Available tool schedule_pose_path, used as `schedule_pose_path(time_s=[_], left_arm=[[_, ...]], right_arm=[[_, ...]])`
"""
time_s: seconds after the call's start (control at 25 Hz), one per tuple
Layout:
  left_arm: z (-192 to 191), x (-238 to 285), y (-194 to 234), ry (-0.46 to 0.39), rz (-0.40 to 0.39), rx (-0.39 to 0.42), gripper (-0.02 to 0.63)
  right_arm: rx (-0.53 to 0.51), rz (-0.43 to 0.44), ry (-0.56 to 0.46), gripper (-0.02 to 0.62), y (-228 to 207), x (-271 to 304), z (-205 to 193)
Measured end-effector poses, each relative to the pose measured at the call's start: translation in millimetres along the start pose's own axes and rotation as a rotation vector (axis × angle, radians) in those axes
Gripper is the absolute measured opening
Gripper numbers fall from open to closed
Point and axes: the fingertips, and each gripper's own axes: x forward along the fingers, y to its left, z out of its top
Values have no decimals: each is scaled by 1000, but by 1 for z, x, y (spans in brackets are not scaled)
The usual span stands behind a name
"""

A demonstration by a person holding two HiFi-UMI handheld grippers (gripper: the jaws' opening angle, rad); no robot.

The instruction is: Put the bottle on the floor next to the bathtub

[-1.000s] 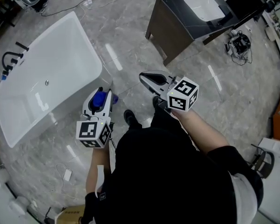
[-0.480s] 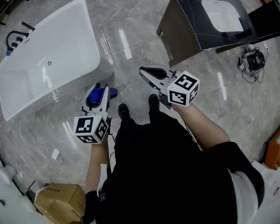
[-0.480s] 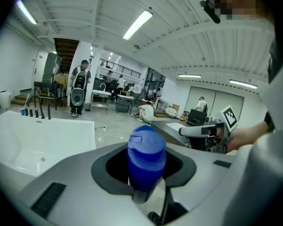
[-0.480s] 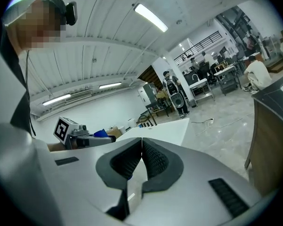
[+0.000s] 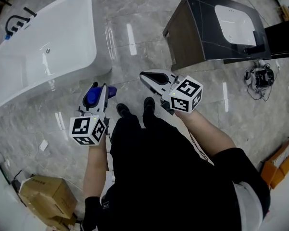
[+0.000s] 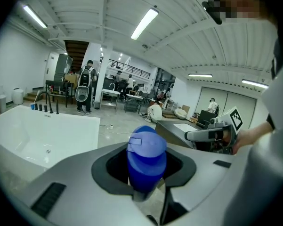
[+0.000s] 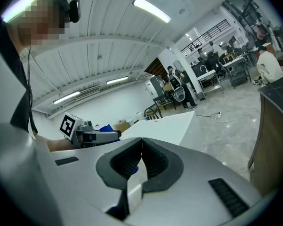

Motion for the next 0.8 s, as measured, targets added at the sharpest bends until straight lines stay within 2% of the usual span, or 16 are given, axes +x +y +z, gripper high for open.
schedule_pose_path(time_s=[0.16,0.36,0.6,0.8], left_arm=[[-9,21,11,37,-4,-5,143],[-16,48,25,73,-18,25,143],[-32,85,51,99,-24,32,143],[-67,126,77,130,-21,52,143]], right_arm=[[10,-5,17,29,-23,20,-4],[31,-1,28,29,-49,49,-10],[77,-13,53,29,-90,86,-36],[103,-11,93,29,-132,124,-73]])
